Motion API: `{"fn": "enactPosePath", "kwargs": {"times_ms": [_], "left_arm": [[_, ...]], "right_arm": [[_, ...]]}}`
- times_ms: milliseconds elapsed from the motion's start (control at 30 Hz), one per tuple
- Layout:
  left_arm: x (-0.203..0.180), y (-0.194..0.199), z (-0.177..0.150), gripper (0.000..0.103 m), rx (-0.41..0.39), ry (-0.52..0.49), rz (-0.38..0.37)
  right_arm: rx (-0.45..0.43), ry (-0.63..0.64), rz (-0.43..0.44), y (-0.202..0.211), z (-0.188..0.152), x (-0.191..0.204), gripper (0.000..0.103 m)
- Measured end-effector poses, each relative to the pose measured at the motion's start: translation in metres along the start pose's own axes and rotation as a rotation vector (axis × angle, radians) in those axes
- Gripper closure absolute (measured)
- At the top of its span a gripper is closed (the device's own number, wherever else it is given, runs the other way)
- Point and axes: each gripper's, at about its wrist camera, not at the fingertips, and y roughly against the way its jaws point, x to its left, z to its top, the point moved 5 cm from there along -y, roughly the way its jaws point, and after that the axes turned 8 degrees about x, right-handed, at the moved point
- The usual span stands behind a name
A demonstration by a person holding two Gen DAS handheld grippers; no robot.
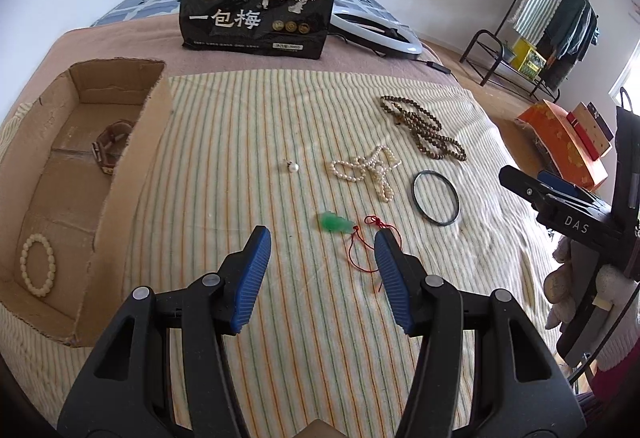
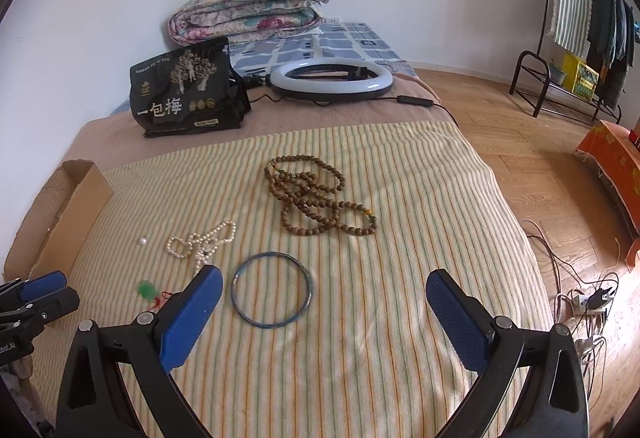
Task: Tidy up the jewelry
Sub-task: 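Move the left tool to the green jade pendant while the right tool approaches the blue bangle, then close the left tool on the jade pendant while the right tool grips the blue bangle rim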
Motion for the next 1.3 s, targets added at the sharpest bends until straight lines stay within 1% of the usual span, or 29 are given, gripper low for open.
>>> {"fn": "enactPosePath", "kwargs": {"times_ms": [167, 267, 500, 600, 733, 900, 1000, 1067, 1133, 1300], "left_arm": [[-0.008, -0.025, -0.002, 0.048, 0.027, -0.001, -0.012], [-0.013, -0.038, -0.002, 0.048, 0.031, -0.022, -0.011], [-0.02, -0.063, -0.001, 0.048, 0.042, -0.087, 0.025], [-0.02, -0.071, 0.0, 0.048, 0.044, -0.105, 0.047], [-0.016, -0.08, 0.002, 0.048, 0.049, -0.099, 0.046], [-0.02, -0.084, 0.005, 0.048, 0.032, -0.127, 0.061], [-0.021, -0.087, 0.005, 0.058, 0.025, -0.146, 0.087], [-0.021, -0.088, 0.005, 0.061, 0.019, -0.149, 0.094], [-0.021, -0.089, 0.005, 0.068, 0.014, -0.151, 0.098], [-0.02, -0.088, 0.006, 0.07, 0.009, -0.157, 0.101]], "right_arm": [[0.003, 0.001, -0.009, -0.022, -0.008, -0.006, 0.0], [0.004, 0.04, 0.004, -0.031, -0.012, 0.001, 0.0], [0.027, 0.151, 0.039, -0.048, -0.013, 0.025, 0.0], [0.037, 0.183, 0.034, -0.055, -0.012, 0.031, 0.0], [0.052, 0.191, 0.027, -0.064, -0.012, 0.032, 0.0], [0.067, 0.181, 0.032, -0.073, -0.011, 0.032, 0.0], [0.072, 0.184, 0.036, -0.076, -0.01, 0.034, 0.0], [0.081, 0.187, 0.04, -0.08, -0.011, 0.036, 0.0], [0.094, 0.195, 0.043, -0.083, -0.012, 0.038, 0.0], [0.116, 0.223, 0.034, -0.09, -0.015, 0.043, 0.0]]}}
